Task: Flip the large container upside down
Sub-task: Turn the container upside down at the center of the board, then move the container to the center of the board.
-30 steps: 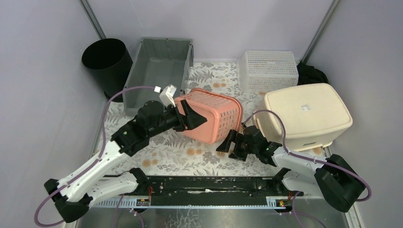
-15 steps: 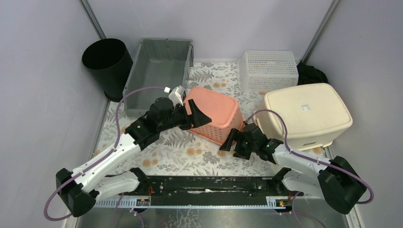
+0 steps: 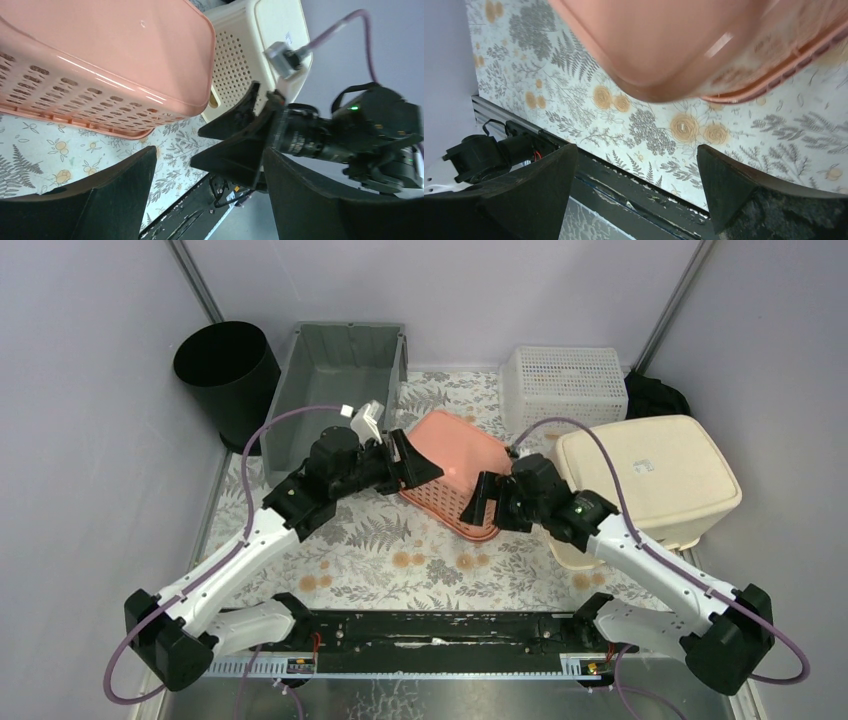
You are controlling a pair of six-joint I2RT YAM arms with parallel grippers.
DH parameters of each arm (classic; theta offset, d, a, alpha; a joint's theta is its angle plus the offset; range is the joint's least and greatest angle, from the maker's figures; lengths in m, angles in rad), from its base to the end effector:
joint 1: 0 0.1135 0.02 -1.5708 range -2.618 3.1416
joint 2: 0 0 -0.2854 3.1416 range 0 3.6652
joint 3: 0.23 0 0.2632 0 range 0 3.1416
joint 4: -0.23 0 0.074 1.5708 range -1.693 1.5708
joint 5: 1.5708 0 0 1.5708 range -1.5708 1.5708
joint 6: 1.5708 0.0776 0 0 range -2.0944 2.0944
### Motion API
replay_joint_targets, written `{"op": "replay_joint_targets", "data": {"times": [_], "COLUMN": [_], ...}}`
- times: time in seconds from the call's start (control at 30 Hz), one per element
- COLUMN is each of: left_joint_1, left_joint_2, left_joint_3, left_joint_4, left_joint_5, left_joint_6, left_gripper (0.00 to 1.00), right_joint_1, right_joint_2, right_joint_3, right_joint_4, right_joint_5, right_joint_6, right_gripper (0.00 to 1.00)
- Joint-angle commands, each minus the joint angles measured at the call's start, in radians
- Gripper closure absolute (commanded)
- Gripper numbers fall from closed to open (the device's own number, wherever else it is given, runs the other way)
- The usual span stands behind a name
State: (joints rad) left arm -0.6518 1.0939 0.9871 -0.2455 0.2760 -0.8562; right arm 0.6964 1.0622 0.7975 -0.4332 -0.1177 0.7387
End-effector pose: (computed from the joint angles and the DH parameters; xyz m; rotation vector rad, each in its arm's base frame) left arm 0.2175 -0.1926 0.3481 -0.0119 2.1283 -1.2264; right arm 0.1935 0.1736 0.2566 -0.0153 2.4230 0.8504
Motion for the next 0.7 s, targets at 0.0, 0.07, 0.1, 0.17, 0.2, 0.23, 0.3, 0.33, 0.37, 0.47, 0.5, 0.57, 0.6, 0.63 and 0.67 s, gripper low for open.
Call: {"op": "replay_joint_targets", "data": {"times": [0.0,0.07,0.1,0.17,0.2,0.23,0.3,0.33,0.37,0.47,0.5,0.57,0.6,0.63,0.67], "left_joint_1": [0.032,0.039,0.040,0.042,0.044,0.043,0.047,0.047,0.047,0.047,0.047,0.047,0.047,0.047,0.047], "left_joint_2": [-0.044,-0.063,-0.073,-0.093,-0.101,-0.106,-0.114,-0.116,-0.116,-0.104,-0.094,-0.076,-0.062,-0.048,-0.032], "left_joint_3": [0.024,0.006,-0.004,-0.028,-0.040,-0.052,-0.080,-0.095,-0.110,-0.146,-0.154,-0.165,-0.170,-0.170,-0.170], "left_joint_4": [0.004,-0.005,-0.010,-0.025,-0.034,-0.039,-0.034,-0.024,-0.011,0.025,0.038,0.072,0.089,0.103,0.117], "left_joint_5": [0.012,0.008,0.001,-0.018,-0.030,-0.041,-0.050,-0.051,-0.049,-0.047,-0.050,-0.055,-0.056,-0.059,-0.063], "left_joint_6": [0.037,0.036,0.034,0.033,0.033,0.030,0.023,0.015,0.008,-0.005,-0.008,-0.015,-0.019,-0.020,-0.020], "left_gripper": [0.16,0.16,0.16,0.16,0.16,0.16,0.16,0.16,0.16,0.17,0.18,0.18,0.18,0.18,0.18], "right_joint_1": [-0.008,-0.010,-0.014,-0.036,-0.055,-0.075,-0.131,-0.150,-0.168,-0.223,-0.238,-0.261,-0.266,-0.267,-0.268], "right_joint_2": [0.036,0.075,0.092,0.129,0.146,0.163,0.192,0.204,0.216,0.253,0.268,0.301,0.318,0.333,0.349], "right_joint_3": [0.192,0.273,0.307,0.370,0.398,0.425,0.475,0.494,0.514,0.567,0.577,0.590,0.589,0.586,0.579], "right_joint_4": [-0.119,-0.152,-0.165,-0.179,-0.182,-0.181,-0.173,-0.172,-0.172,-0.170,-0.167,-0.153,-0.141,-0.131,-0.122], "right_joint_5": [0.083,0.126,0.147,0.185,0.198,0.203,0.207,0.214,0.225,0.244,0.242,0.221,0.211,0.193,0.180], "right_joint_6": [-0.136,-0.189,-0.210,-0.240,-0.252,-0.259,-0.276,-0.285,-0.296,-0.326,-0.331,-0.334,-0.335,-0.336,-0.336], "right_gripper": [0.05,0.05,0.05,0.05,0.06,0.06,0.07,0.07,0.07,0.07,0.07,0.08,0.08,0.09,0.11]}}
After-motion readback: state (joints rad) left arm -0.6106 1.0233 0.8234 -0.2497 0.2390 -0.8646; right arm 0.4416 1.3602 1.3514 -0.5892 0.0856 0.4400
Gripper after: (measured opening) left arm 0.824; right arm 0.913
